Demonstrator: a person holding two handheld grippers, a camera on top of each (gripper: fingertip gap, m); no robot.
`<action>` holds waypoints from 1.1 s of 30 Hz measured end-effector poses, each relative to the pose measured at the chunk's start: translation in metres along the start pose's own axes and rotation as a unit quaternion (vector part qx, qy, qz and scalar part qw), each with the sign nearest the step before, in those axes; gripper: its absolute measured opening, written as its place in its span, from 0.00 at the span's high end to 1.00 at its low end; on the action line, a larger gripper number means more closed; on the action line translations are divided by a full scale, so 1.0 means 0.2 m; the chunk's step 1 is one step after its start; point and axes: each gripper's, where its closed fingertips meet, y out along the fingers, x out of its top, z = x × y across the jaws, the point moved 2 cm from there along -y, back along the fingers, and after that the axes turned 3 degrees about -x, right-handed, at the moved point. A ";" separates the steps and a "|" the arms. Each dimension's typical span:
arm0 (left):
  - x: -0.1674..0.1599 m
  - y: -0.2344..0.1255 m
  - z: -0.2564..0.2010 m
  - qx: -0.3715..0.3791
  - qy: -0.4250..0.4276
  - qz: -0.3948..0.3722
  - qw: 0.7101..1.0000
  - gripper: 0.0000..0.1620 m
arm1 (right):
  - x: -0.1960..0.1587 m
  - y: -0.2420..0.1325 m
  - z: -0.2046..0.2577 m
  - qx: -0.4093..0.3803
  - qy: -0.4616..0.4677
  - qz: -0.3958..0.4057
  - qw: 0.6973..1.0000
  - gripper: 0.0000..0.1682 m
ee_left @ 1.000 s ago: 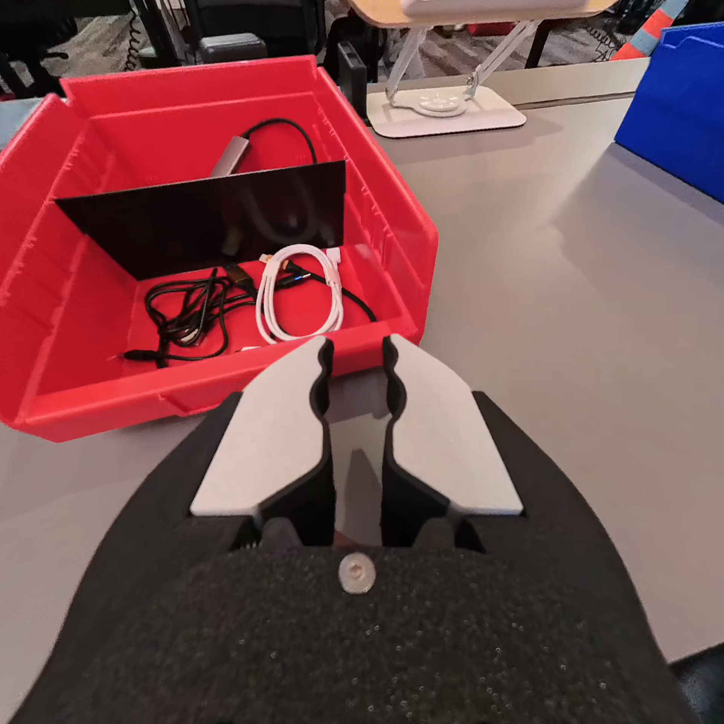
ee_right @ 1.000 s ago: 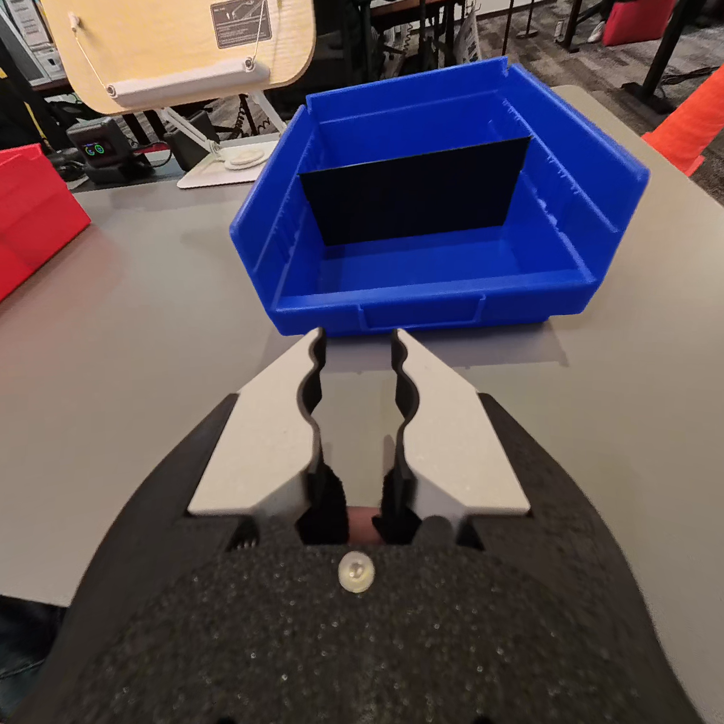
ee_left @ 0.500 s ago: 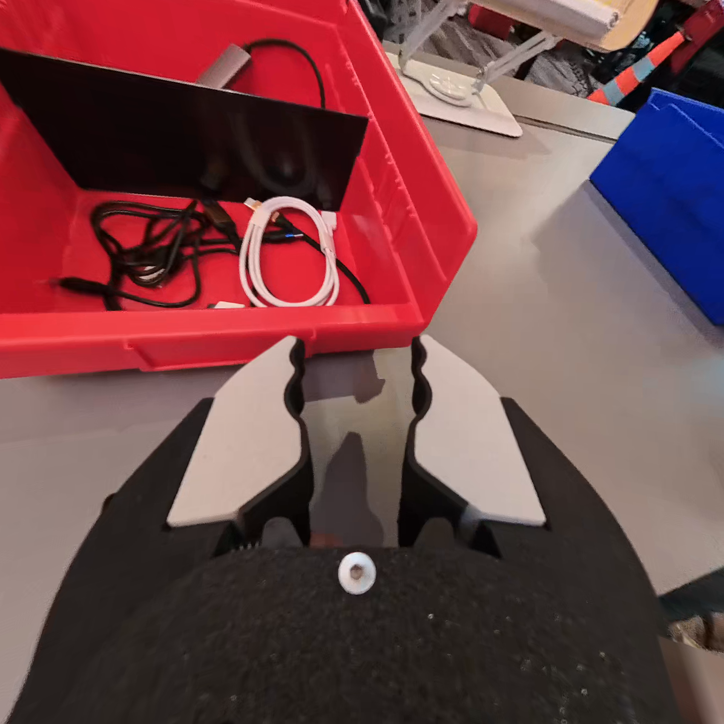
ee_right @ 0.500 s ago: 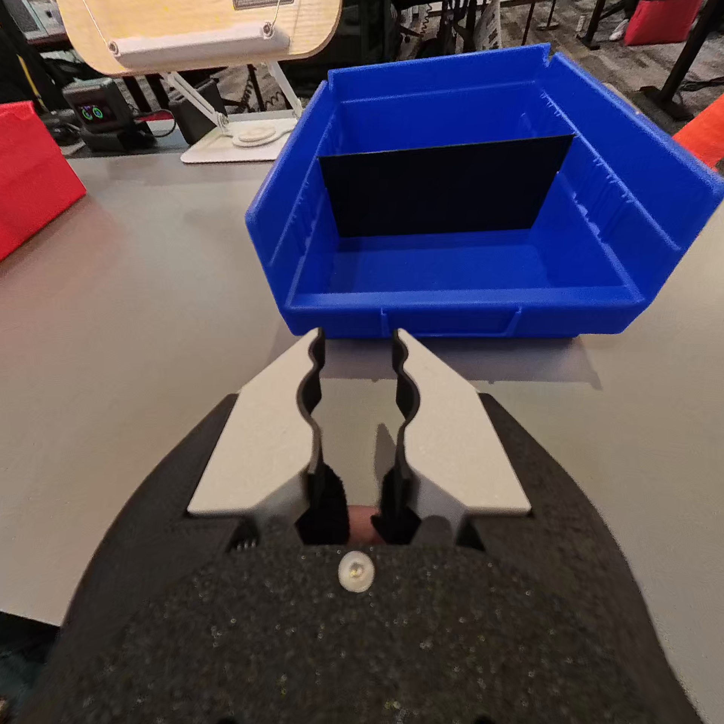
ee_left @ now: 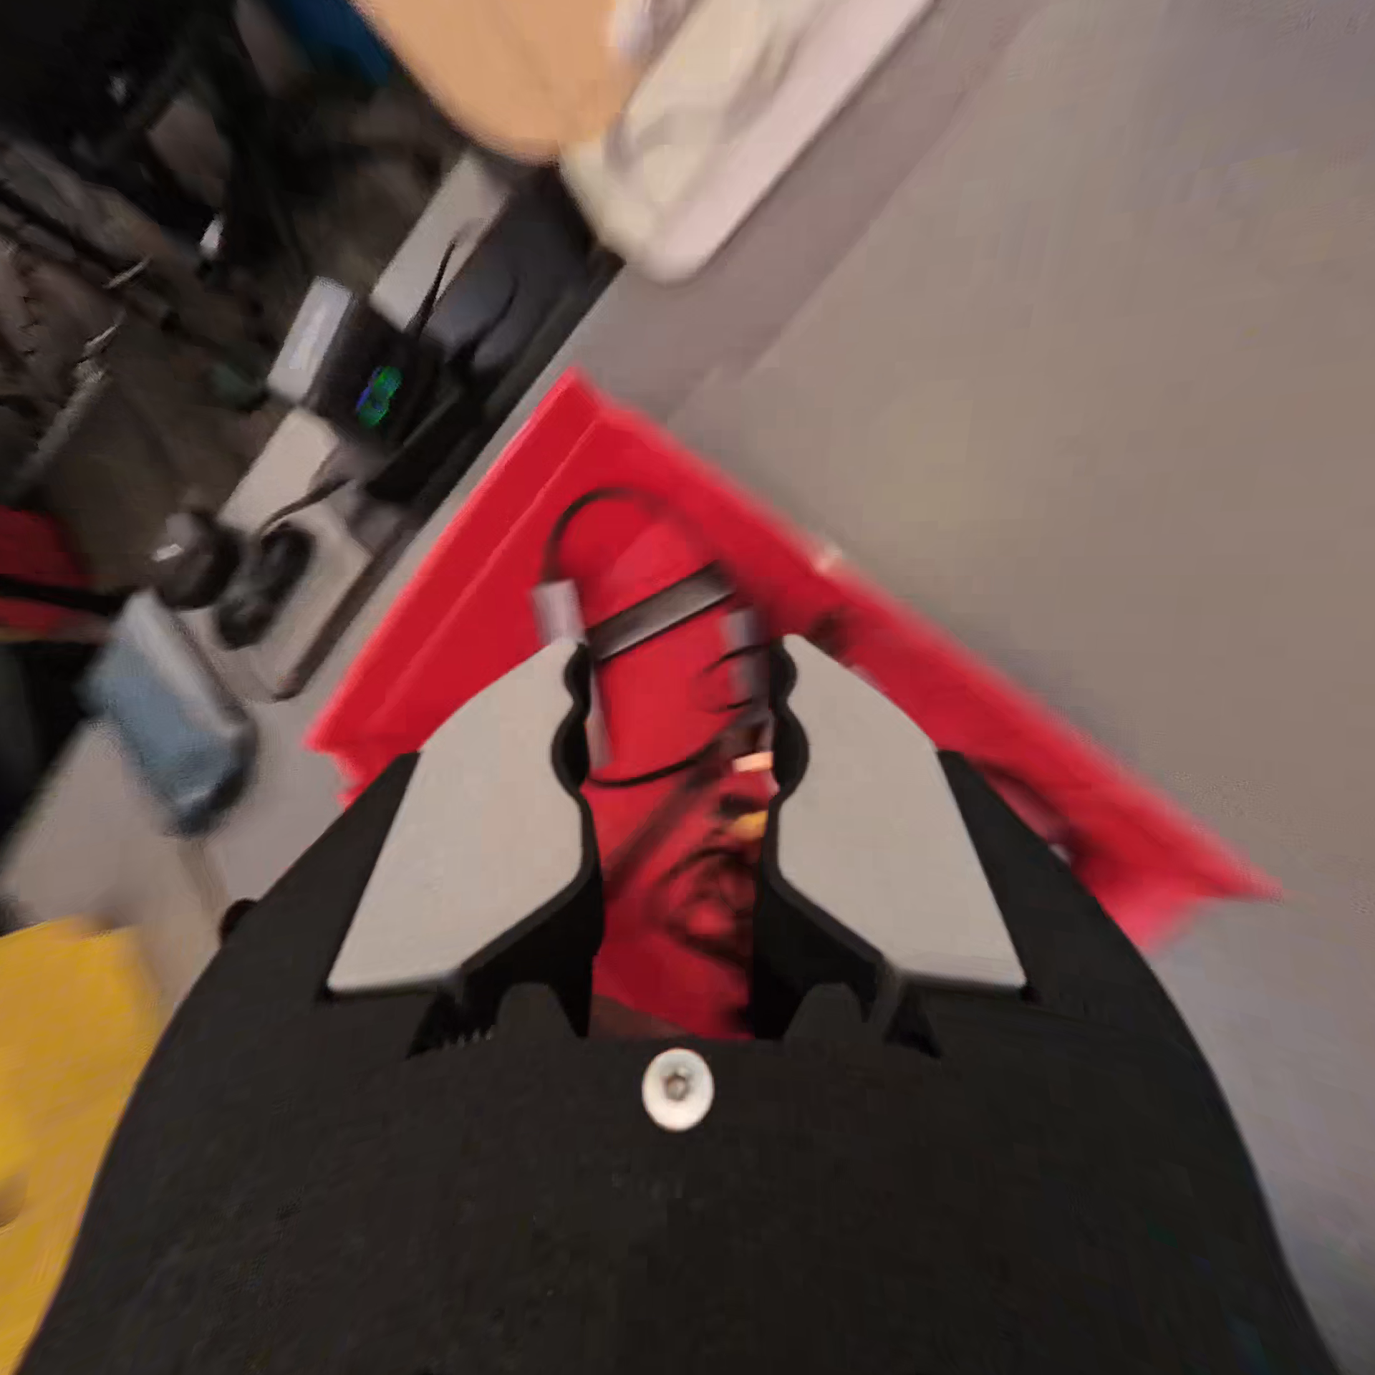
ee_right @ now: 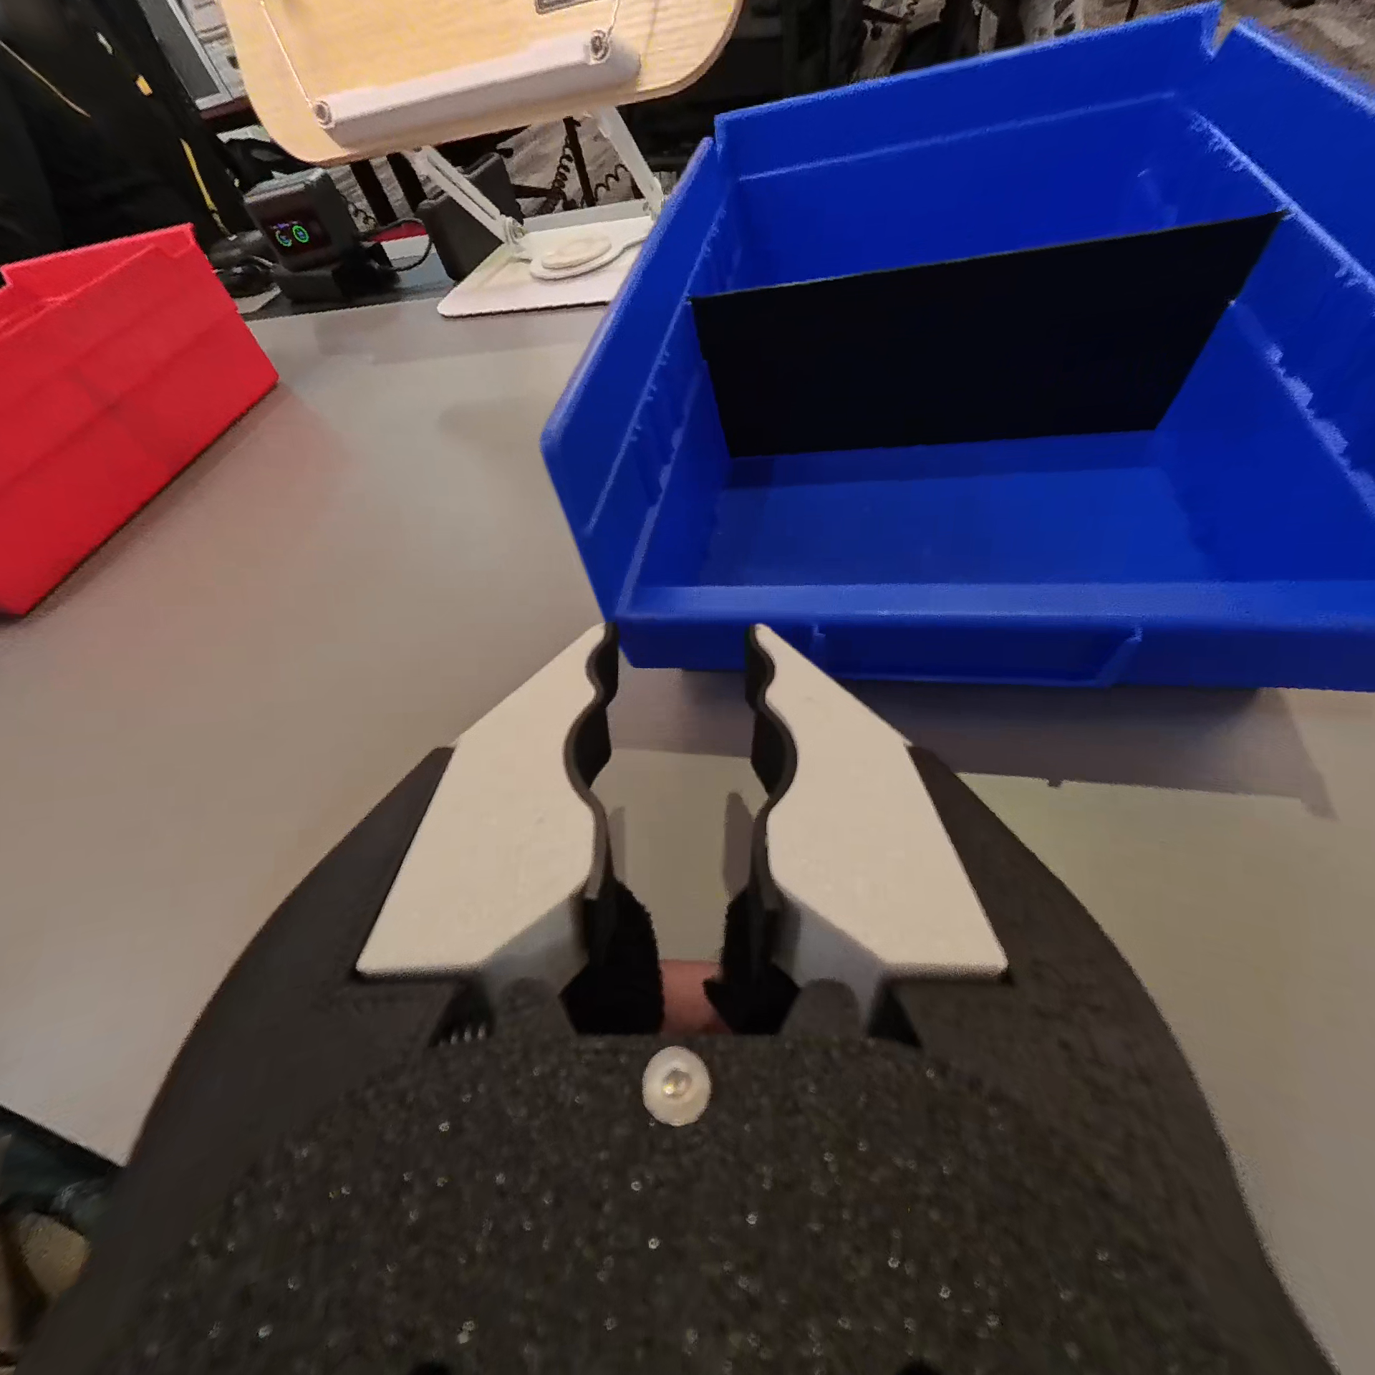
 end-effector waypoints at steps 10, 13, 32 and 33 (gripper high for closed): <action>-0.39 0.68 0.34 -0.037 0.022 0.245 0.968 0.71 | -0.03 -0.01 0.02 0.017 0.005 0.009 1.000 0.81; -0.43 0.72 0.36 -0.036 0.036 0.257 0.965 0.85 | -0.03 -0.01 0.01 0.018 0.011 0.009 1.000 0.81; 0.61 -0.47 -0.47 0.473 0.437 -0.183 0.743 0.86 | 0.19 -0.14 0.81 0.398 0.015 0.052 0.916 0.61; 0.64 -0.45 -0.57 0.477 0.456 -0.193 0.726 0.86 | 0.29 -0.15 0.85 0.404 0.003 0.008 0.915 0.61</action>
